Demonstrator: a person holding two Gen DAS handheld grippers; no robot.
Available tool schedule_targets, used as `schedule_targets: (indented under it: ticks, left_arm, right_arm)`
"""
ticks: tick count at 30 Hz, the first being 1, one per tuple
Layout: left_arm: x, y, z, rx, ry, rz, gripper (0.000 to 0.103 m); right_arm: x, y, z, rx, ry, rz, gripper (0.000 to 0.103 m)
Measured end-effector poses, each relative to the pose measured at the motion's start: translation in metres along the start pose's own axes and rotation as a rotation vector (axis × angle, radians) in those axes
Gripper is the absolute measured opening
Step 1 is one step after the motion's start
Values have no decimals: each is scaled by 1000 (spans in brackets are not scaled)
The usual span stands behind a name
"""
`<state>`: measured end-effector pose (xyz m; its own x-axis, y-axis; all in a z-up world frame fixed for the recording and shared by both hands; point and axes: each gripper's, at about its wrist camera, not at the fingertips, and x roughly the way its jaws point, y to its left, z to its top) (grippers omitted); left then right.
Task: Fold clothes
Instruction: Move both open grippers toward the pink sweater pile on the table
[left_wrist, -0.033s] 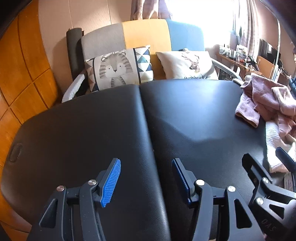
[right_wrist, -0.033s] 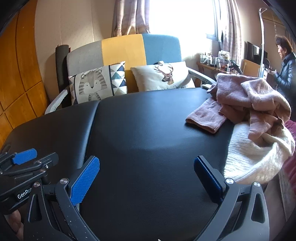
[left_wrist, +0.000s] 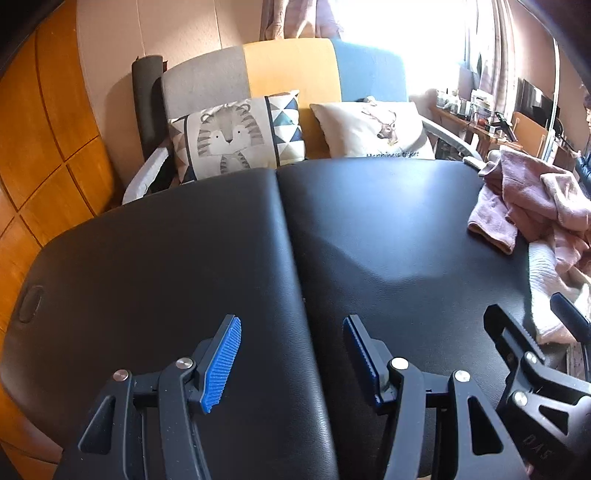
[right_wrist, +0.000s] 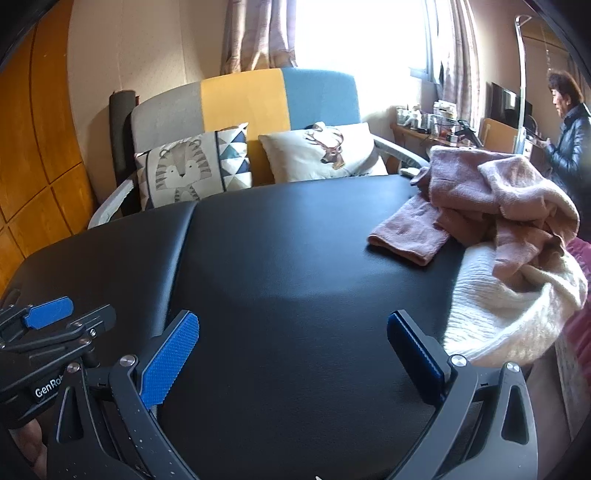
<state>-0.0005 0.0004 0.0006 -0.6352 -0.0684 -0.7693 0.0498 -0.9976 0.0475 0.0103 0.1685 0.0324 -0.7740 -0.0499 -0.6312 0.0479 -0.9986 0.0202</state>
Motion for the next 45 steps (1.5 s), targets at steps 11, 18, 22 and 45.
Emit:
schedule_targets:
  ticks: [11,18,22,45]
  left_arm:
    - [-6,-33,0,59,-46,-67,59]
    - [-17,-44,21,56,-69,-137,59]
    - [-22,-58,36,69,-100,-169,59]
    - [-22,-113,51,158,-112,-236,59]
  right_arm:
    - [2,-34,3,82,-11,-69,103]
    - [2,-56,5,134,-19,-114,103]
    - [4,-74,11,173,-12,-162,103]
    - [15,-143,18,301,25,-258,103]
